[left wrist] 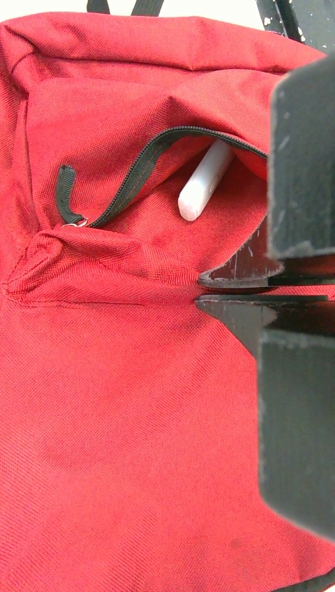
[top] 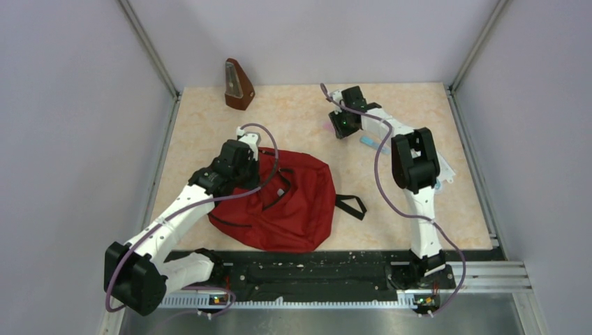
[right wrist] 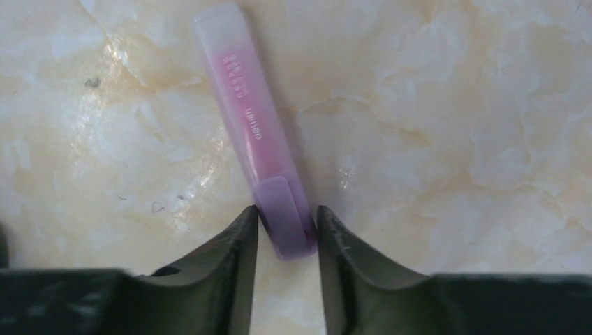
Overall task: Pack the student bag
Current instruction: Pick up the stationery from the center of the board, then place the stationery in the student bag.
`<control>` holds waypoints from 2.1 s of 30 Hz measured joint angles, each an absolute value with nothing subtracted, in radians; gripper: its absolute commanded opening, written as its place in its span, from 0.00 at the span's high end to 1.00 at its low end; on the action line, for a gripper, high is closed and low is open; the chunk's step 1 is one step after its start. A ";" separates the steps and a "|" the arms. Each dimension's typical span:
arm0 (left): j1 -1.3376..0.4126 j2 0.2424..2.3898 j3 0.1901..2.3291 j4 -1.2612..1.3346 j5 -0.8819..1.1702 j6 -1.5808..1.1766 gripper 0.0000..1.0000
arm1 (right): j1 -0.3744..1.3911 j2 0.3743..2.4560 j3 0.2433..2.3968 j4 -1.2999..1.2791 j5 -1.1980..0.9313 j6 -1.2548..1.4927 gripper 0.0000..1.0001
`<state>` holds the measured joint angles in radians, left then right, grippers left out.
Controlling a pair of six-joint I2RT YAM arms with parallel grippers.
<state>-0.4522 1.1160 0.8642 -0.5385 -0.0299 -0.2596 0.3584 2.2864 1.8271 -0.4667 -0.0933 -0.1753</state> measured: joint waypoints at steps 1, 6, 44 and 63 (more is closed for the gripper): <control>-0.452 1.116 0.864 -0.538 -0.030 -0.259 1.00 | 0.358 2.286 1.827 -0.469 -0.095 -0.181 0.82; -0.452 1.116 0.864 -0.538 -0.030 -0.259 1.00 | 0.358 2.286 1.827 -0.470 -0.101 -0.191 1.00; -0.452 1.113 0.864 -0.538 -0.031 -0.259 1.00 | 0.909 1.696 1.125 0.192 -0.288 0.205 1.00; -0.452 1.108 0.864 -0.539 -0.030 -0.259 1.00 | 0.910 1.716 1.060 0.117 -0.252 0.133 0.39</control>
